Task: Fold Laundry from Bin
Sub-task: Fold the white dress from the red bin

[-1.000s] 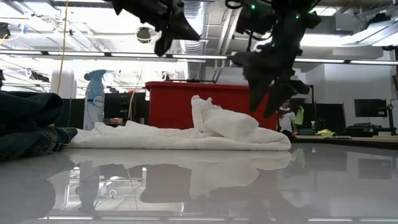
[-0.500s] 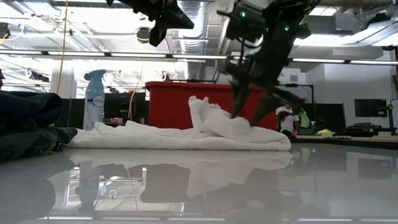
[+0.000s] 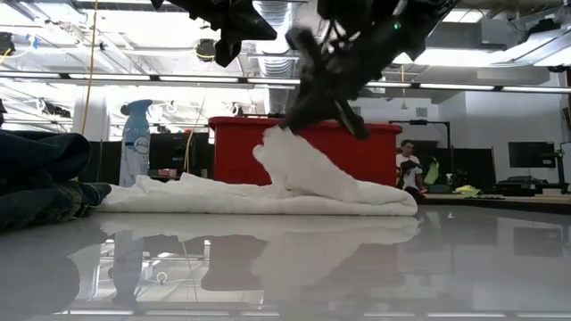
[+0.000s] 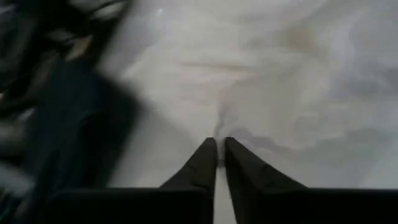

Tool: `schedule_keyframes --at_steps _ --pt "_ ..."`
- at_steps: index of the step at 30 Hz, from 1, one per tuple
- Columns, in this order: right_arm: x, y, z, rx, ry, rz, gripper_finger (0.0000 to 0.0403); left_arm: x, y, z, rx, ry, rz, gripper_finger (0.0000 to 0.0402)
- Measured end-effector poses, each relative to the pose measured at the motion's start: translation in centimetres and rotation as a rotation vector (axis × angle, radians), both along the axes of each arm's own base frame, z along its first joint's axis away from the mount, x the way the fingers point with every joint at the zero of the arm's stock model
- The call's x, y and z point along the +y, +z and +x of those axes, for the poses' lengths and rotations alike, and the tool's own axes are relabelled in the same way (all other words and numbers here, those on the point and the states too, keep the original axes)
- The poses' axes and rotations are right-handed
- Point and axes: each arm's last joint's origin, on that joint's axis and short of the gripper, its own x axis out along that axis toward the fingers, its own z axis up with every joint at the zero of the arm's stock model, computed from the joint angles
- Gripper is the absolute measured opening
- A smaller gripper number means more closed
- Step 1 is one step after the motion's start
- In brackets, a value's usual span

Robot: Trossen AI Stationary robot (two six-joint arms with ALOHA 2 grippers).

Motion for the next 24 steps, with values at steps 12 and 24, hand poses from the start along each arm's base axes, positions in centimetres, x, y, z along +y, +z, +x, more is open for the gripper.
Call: schedule_keyframes --at_steps 12,24 --pt "2.2 0.9 0.5 -0.058 0.362 -0.242 0.0059 0.0 -0.2 -0.1 0.027 -0.018 0.029 0.0000" --pt "1.0 4.8 -0.5 -0.006 0.147 -0.367 0.0087 -0.1 -0.8 -0.3 0.092 -0.025 0.043 0.0000"
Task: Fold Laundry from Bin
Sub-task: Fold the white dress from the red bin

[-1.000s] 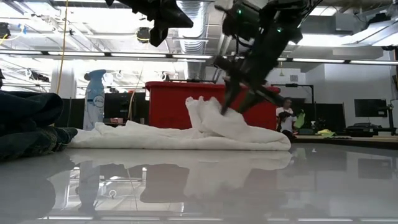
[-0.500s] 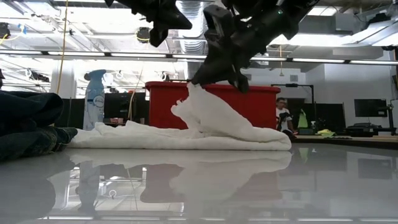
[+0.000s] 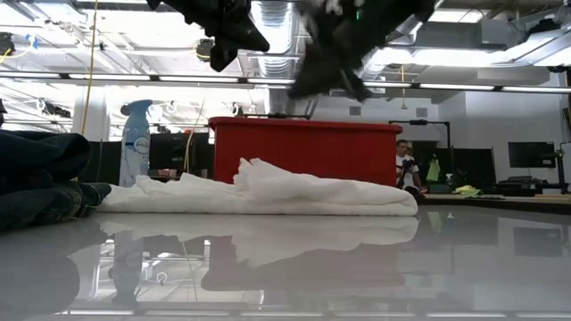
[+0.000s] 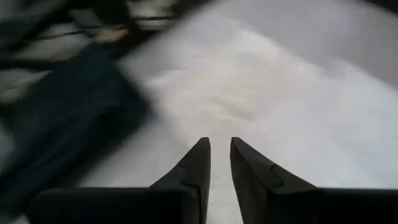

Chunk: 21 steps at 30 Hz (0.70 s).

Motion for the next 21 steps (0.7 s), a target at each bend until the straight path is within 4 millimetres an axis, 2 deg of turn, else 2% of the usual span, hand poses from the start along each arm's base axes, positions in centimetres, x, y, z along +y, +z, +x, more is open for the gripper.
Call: schedule_keyframes --at_steps 5,7,12,16,21 --pt "-2.4 -1.5 -0.6 0.097 -0.310 -0.041 0.0074 0.0 0.0 0.0 0.002 0.007 -0.014 0.0000" --pt "-3.6 -1.7 -0.6 0.099 -0.370 -0.038 0.0068 0.0 0.0 0.0 0.004 0.011 -0.024 0.0000" --pt "-6.7 -3.9 -0.5 0.182 -0.467 -0.042 0.0053 -0.5 -0.4 0.1 0.020 0.043 -0.003 0.0000" --pt "-8.3 -5.2 -0.6 0.224 -0.530 -0.021 0.0038 -1.1 -2.9 0.2 0.083 0.081 -0.004 0.0000" --pt "-9.5 -6.2 -0.6 0.261 -0.553 -0.028 0.0022 -1.9 -6.4 0.3 0.027 0.111 -0.026 0.0000"
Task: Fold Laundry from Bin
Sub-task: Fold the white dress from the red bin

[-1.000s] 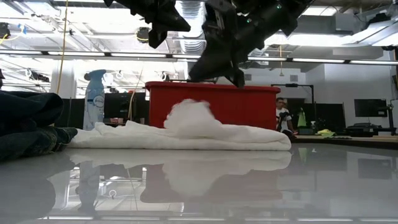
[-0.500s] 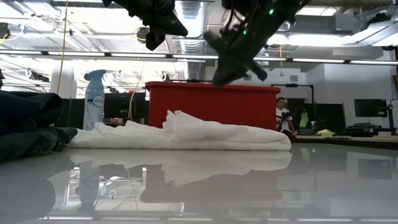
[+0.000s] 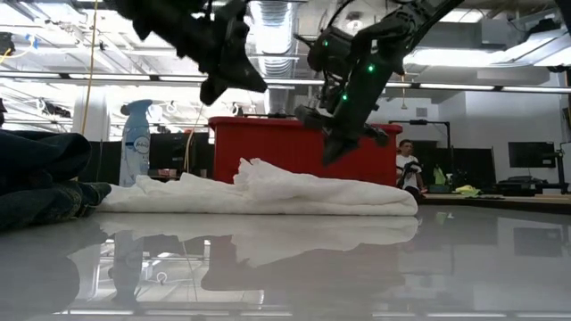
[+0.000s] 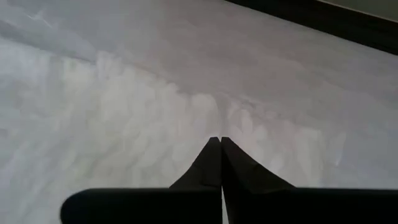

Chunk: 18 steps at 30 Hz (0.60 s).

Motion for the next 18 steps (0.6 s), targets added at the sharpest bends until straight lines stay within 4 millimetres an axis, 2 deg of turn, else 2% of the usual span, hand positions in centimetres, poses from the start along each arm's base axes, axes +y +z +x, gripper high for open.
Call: schedule_keyframes --at_steps 6,13,18 --pt "-1.6 -0.4 -1.0 0.033 -0.128 0.008 0.0025 -0.3 -3.4 0.6 -0.112 0.079 -0.007 0.0000" --pt "-2.3 -1.1 -1.5 0.092 -0.139 0.023 0.0022 -0.1 -7.6 2.4 -0.009 0.095 -0.009 0.0000" --pt "-1.9 -2.9 -1.1 0.143 -0.130 0.067 0.0025 0.2 -10.2 3.6 0.029 0.128 -0.002 0.0000"
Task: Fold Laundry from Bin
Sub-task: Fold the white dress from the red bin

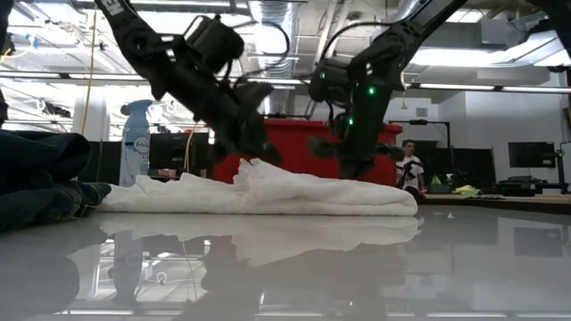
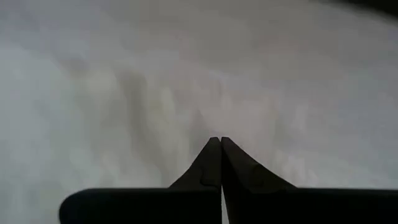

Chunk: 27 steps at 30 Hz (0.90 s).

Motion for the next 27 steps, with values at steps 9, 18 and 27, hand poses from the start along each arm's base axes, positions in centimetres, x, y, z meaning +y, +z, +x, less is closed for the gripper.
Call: schedule_keyframes --at_steps 9,18,27 --pt "0.7 -2.3 0.6 0.056 0.033 0.052 0.0025 0.0 -2.6 -0.4 0.172 0.007 -0.041 0.0000" --pt "0.0 -2.2 0.4 0.068 0.049 0.057 0.0024 0.6 -2.5 -0.6 0.205 0.024 -0.095 0.0000" --pt "-0.2 -2.0 0.3 0.063 0.072 0.060 0.0024 0.1 4.3 0.7 -0.011 -0.132 -0.075 0.0000"
